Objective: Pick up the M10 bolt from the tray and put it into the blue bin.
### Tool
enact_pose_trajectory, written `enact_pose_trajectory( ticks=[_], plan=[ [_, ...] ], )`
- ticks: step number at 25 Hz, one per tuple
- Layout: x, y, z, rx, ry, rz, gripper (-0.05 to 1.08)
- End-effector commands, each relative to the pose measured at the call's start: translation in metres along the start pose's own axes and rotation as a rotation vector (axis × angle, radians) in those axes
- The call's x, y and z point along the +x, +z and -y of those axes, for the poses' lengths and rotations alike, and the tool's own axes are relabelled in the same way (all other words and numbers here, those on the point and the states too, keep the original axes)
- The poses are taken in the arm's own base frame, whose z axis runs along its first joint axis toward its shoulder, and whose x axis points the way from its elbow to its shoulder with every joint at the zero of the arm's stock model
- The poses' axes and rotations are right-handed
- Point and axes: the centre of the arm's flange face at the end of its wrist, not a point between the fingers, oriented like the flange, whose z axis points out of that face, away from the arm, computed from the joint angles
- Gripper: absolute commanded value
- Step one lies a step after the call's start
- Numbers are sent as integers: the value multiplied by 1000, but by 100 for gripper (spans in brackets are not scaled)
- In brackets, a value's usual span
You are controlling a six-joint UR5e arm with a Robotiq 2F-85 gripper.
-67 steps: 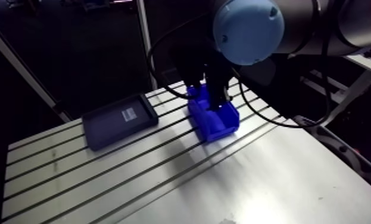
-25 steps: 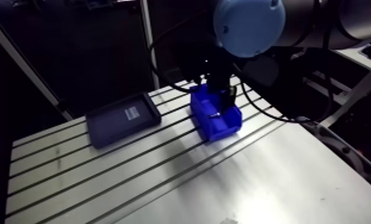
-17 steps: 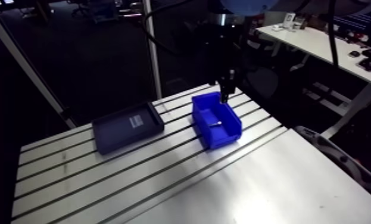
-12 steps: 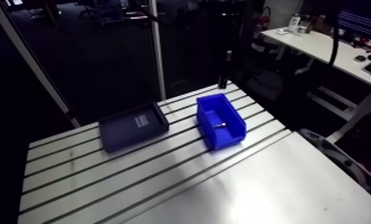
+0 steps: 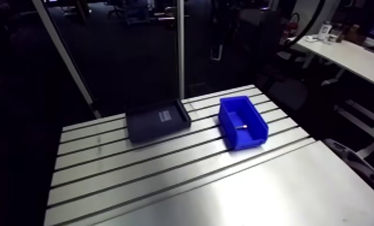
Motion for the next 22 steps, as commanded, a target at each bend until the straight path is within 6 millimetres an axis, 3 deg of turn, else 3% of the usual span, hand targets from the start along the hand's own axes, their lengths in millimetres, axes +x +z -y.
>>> enact_pose_trajectory(
  ticks=[1, 4, 7, 18, 22],
  plan=[
    [77, -71, 81, -4, 495, -76, 1],
    [78, -91, 92, 33, 568, -66, 1],
    [67, -120, 105, 45, 596, -76, 1],
    [44, -162, 136, 53, 708, -69, 1],
    [39, -162, 142, 53, 708, -63, 1]
  ],
)
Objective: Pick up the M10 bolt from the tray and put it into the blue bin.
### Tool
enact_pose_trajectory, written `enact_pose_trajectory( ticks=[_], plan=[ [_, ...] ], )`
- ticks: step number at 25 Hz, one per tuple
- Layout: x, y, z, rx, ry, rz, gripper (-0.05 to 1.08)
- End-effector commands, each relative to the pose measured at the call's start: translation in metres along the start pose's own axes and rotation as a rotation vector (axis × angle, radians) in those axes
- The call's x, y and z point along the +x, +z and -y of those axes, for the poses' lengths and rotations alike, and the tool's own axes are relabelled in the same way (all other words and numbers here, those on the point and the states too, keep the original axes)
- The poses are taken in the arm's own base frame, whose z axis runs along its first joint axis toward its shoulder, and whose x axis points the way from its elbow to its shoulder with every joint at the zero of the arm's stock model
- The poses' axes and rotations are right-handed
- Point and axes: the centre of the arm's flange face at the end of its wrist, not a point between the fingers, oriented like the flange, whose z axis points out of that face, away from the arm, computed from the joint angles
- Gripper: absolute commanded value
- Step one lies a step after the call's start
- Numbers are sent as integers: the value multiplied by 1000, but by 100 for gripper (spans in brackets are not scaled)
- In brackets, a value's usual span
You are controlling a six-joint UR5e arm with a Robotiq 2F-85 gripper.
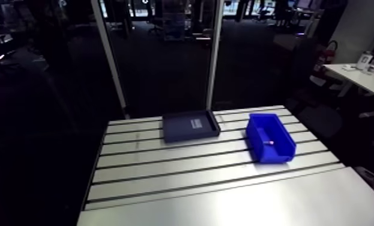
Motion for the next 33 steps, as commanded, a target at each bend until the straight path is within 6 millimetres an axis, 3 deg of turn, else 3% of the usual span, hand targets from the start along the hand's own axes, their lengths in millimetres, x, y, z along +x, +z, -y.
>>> enact_pose_trajectory(
  ticks=[1, 33],
  plan=[
    [-28, -26, 14, 4, 68, 7, 1],
    [-28, -15, 14, 2, 65, 23, 1]
  ],
)
